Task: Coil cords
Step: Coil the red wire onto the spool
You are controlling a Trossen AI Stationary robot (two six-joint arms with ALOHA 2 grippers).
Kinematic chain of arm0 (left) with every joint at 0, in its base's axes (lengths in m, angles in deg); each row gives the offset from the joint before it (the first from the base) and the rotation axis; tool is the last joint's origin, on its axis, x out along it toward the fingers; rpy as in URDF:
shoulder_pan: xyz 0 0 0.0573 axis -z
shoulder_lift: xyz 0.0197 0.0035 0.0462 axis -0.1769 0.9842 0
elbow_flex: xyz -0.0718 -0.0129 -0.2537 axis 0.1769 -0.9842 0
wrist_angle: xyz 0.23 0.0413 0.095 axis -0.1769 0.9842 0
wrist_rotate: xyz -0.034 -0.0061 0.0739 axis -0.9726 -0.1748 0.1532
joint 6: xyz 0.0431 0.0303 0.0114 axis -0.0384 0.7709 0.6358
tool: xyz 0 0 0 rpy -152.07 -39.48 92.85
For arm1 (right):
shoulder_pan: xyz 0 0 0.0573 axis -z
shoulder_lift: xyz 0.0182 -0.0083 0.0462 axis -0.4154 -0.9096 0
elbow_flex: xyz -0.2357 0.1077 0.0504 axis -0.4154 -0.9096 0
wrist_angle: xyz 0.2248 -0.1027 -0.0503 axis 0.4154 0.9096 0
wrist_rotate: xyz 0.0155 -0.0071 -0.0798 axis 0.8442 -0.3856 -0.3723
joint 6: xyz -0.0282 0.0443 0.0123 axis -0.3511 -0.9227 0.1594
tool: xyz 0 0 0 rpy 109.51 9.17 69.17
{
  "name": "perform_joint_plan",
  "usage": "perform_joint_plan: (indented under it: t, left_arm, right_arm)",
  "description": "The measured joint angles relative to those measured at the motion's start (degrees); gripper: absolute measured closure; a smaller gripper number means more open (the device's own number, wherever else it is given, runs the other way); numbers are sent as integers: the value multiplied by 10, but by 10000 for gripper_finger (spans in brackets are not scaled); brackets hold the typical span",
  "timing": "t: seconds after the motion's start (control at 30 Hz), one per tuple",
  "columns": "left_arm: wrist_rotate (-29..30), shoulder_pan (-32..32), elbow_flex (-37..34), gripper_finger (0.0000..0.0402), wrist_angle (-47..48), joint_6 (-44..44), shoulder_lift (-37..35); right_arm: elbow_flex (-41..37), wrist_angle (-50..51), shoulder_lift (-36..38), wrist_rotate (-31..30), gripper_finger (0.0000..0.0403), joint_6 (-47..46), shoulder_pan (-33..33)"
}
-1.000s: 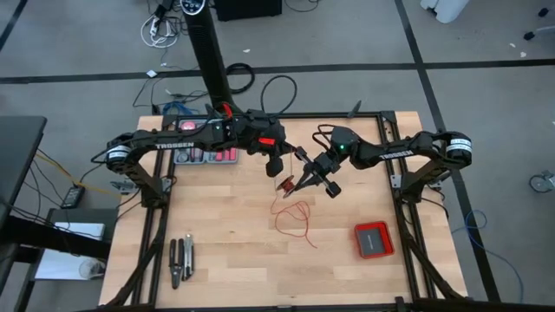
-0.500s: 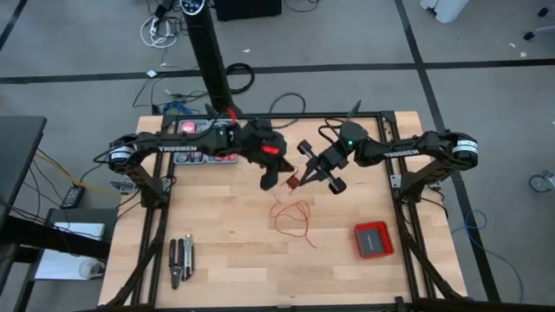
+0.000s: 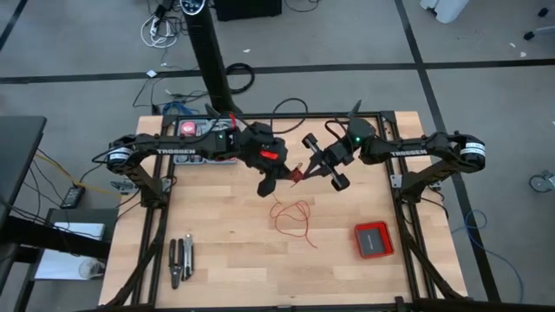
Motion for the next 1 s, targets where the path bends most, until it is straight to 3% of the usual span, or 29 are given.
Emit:
perform_joint_plan:
  t: [0.23,0.63,1.0]
  left_arm:
    - [33,5,0,400,-50,32,0]
    - [6,18,0,400,-34,58,-1]
    - [29,17,0,400,-50,70,-1]
  right_arm:
    - [0,-2,0,-80,402,29,-33]
    - [0,-17,0,-87,402,27,-37]
    - [-1,-19,0,-117,402,58,-50]
